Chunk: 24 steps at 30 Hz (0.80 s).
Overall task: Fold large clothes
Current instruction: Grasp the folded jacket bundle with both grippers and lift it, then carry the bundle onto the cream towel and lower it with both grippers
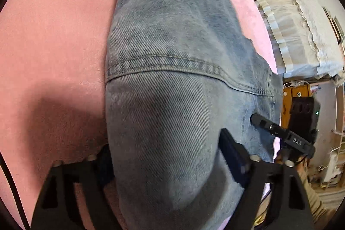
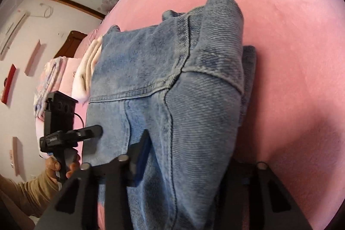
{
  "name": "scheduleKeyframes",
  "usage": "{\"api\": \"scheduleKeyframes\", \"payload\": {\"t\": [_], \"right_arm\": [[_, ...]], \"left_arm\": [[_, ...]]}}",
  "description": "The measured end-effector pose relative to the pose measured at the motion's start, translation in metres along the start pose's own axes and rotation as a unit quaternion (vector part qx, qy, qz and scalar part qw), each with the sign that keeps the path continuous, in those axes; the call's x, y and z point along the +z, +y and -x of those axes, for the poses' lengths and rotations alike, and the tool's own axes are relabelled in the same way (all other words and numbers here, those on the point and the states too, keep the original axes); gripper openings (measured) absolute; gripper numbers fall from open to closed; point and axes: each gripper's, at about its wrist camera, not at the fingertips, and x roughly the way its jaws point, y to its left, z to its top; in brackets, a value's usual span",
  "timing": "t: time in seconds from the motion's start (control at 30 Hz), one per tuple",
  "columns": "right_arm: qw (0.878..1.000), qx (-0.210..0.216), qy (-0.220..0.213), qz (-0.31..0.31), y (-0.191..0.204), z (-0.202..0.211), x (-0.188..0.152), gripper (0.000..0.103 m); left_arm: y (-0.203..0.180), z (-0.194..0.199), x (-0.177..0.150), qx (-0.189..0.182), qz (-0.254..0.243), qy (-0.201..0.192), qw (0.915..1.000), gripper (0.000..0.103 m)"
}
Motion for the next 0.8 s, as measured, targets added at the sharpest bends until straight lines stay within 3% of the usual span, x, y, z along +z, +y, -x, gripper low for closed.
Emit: {"api": "scheduleKeyframes", "payload": {"t": [0.1, 0.2, 0.4, 0.63, 0.8], "right_arm": [[1.0, -0.014, -0.02, 0.014, 0.022, 0.012, -0.003, 0.022], [0.999, -0.029, -0.032, 0.032, 0.049, 0.02, -0.007, 0.021], [0.997, -0.042, -0.037, 0.05, 0.103, 0.028, -0.021, 0.019], [0.999, -0.014, -0.032, 0.039, 0.162, 0.022, -0.041, 0.019], [0.999, 0.005, -0.024, 0.041, 0.21, 0.005, -0.038, 0.019]], "left_arm": [[-0.008, 0.013, -0.004, 0.001, -0.018, -0.014, 0.9997, 0.06], [-0.015, 0.03, -0.008, -0.012, -0.028, -0.027, 0.9992, 0.053], [-0.018, 0.079, -0.022, -0.004, -0.045, -0.041, 0.9981, 0.052], [-0.002, 0.143, -0.033, 0.024, -0.048, -0.046, 0.9975, 0.052], [0.019, 0.189, -0.029, 0.035, -0.038, -0.062, 0.9967, 0.052]]}}
